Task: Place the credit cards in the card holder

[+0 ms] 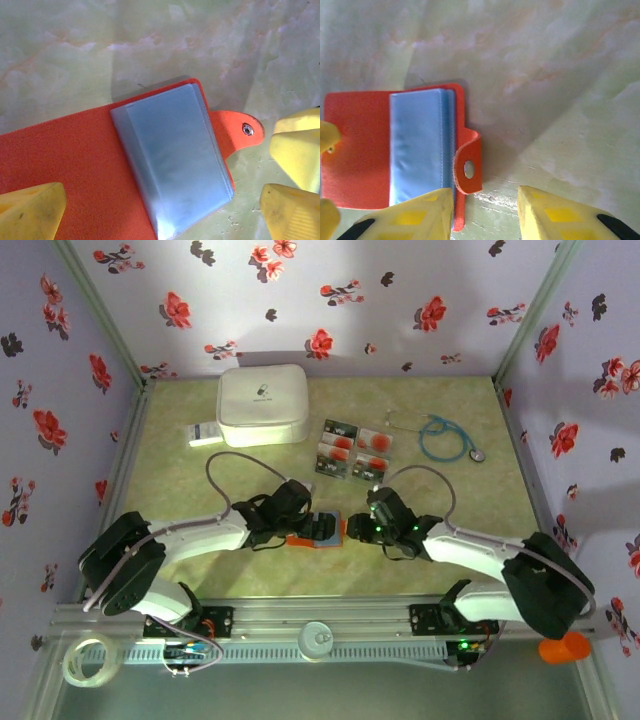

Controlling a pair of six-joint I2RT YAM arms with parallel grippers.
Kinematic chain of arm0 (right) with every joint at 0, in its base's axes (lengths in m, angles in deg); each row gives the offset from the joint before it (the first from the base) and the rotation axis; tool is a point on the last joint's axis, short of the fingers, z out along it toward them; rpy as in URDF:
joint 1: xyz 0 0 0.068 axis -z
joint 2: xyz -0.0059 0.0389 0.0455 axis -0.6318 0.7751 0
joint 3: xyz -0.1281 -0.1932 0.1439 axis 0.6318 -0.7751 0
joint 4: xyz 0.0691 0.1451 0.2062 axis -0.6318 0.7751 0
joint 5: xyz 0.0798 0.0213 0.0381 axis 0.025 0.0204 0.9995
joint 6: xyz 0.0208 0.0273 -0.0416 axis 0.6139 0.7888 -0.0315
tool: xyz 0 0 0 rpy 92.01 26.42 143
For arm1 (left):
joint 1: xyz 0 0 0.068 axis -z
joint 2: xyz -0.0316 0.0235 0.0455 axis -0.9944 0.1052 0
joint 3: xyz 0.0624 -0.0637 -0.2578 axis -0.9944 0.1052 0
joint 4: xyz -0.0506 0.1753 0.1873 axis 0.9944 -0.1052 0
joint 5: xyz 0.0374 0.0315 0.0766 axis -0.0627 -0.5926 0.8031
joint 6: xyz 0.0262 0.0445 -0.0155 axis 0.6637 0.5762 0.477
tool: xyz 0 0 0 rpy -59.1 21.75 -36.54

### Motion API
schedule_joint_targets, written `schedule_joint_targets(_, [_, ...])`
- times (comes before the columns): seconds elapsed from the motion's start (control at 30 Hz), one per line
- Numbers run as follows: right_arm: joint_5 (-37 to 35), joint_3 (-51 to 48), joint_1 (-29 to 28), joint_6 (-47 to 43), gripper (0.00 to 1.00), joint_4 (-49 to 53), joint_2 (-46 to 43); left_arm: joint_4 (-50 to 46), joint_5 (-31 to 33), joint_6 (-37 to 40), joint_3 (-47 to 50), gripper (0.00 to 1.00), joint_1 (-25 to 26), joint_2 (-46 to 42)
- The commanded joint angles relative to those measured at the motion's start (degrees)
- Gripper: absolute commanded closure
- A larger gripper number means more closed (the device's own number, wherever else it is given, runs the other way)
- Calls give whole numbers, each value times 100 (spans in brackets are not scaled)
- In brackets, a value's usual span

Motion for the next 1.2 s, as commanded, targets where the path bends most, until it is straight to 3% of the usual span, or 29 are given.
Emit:
schedule_joint_targets(0.0, [-87,230,-78,52,60,-201,195,190,219,5,109,0,-43,-172])
schedule_joint_targets(0.3, [-346,506,-71,-109,62,-150,660,207,320,50,221,0,-51,-172])
schedule_joint_targets(0.5, [-275,504,-71,-102,73,-262,865,242,399,63,304,0,-60,-137])
schedule_joint_targets(0.63, [-245,442,-24,-69,86,-326,841,238,459,125,337,0,-66,-105])
schedule_joint_targets(0.8, [206,212,217,135,100,-880,795,150,640,260,358,0,-75,-3])
schedule_joint_targets(1.17, [1382,-227,515,911,100,-2589,741,14,1187,659,365,0,-75,401])
